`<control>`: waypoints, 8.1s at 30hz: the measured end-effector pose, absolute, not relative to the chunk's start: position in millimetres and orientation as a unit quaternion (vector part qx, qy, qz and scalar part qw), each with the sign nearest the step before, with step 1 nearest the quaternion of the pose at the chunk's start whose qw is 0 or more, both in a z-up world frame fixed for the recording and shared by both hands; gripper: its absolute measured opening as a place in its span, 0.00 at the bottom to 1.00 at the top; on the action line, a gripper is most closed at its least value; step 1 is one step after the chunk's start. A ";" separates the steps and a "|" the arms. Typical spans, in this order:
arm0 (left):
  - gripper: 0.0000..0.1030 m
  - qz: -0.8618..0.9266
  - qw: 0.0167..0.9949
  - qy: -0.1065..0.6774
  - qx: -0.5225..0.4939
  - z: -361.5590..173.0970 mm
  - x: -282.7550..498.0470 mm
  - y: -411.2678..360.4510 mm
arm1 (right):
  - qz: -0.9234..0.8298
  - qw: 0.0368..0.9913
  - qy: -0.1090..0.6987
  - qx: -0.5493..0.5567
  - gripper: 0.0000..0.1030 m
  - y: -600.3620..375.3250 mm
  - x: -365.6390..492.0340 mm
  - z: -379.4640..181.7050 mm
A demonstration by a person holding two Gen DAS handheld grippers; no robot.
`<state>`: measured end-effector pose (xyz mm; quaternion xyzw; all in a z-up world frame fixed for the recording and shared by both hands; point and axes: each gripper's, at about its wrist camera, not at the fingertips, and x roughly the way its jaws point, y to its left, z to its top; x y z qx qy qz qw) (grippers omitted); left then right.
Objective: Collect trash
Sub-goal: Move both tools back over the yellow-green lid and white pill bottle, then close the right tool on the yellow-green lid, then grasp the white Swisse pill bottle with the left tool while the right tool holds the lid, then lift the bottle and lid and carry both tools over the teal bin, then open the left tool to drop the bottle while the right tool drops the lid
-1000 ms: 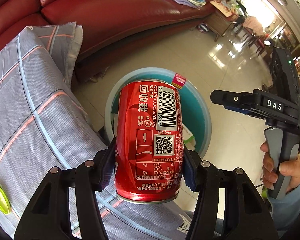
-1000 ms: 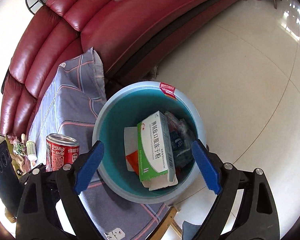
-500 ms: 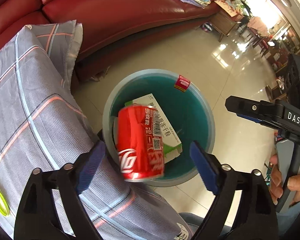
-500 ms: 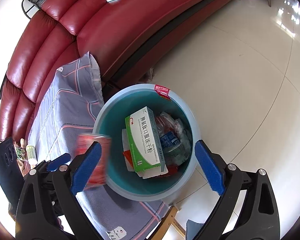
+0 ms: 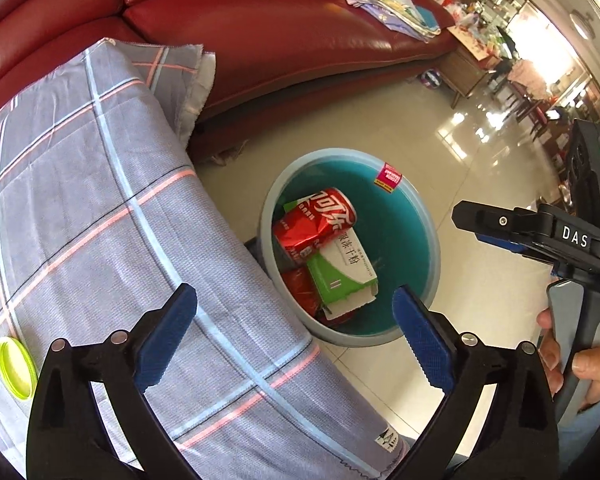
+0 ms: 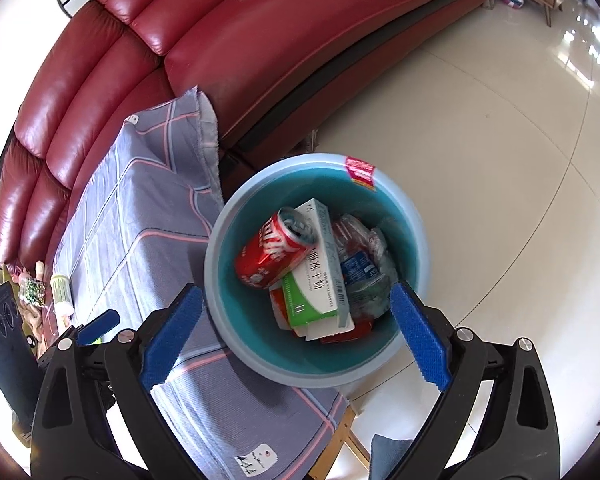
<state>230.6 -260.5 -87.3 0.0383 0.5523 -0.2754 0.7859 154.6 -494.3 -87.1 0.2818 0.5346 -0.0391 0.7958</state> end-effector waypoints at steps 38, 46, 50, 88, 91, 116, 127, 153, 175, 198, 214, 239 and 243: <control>0.96 -0.046 0.838 0.530 -0.123 -98.1 188.8 129.4 | 0.151 0.804 0.575 -0.015 0.88 -91.5 199.7 -89.2; 0.96 -0.040 0.838 0.529 -0.130 -98.0 194.6 148.9 | 0.156 0.797 0.581 -0.054 0.66 -64.8 200.7 -104.2; 0.96 -0.040 0.839 0.526 -0.132 -95.8 198.5 151.0 | 0.150 0.806 0.568 -0.072 0.43 -62.2 201.9 -103.5; 0.96 -0.033 0.853 0.507 -0.121 -77.7 257.8 154.2 | 0.192 0.816 0.543 -0.050 0.56 -64.7 205.0 -88.5; 0.96 -0.036 0.852 0.507 -0.124 -78.9 257.7 152.3 | 0.187 0.809 0.555 -0.050 0.56 -66.1 208.2 -98.4; 0.96 -0.047 0.852 0.507 -0.117 -77.4 267.7 146.6 | 0.139 0.820 0.551 -0.063 0.52 -82.7 209.9 -112.8; 0.96 -0.045 0.857 0.508 -0.074 -74.8 323.0 128.5 | 0.128 0.827 0.547 0.002 0.52 -113.7 253.5 -96.0; 0.51 -0.061 0.827 0.558 0.018 -114.1 353.4 68.3 | 0.142 0.819 0.550 0.088 0.52 -160.8 265.8 -99.6; 0.51 -0.161 0.840 0.518 0.008 -57.4 235.9 -46.3 | 0.097 0.843 0.502 0.168 0.52 -289.2 180.6 -58.0; 0.50 -0.320 0.776 0.532 0.109 -74.5 187.1 -293.4 | -0.019 0.845 0.464 0.267 0.52 -502.2 101.8 -63.8; 0.72 -0.333 0.742 0.567 0.132 -115.2 197.8 -363.8 | -0.022 0.827 0.486 0.280 0.52 -527.8 113.8 -83.7; 0.96 -0.295 0.768 0.558 0.111 -106.0 201.4 -322.8 | -0.014 0.814 0.518 0.264 0.79 -506.6 139.2 -94.0; 0.96 -0.295 0.770 0.557 0.101 -101.6 198.3 -316.1 | -0.017 0.816 0.516 0.260 0.84 -503.8 134.6 -91.1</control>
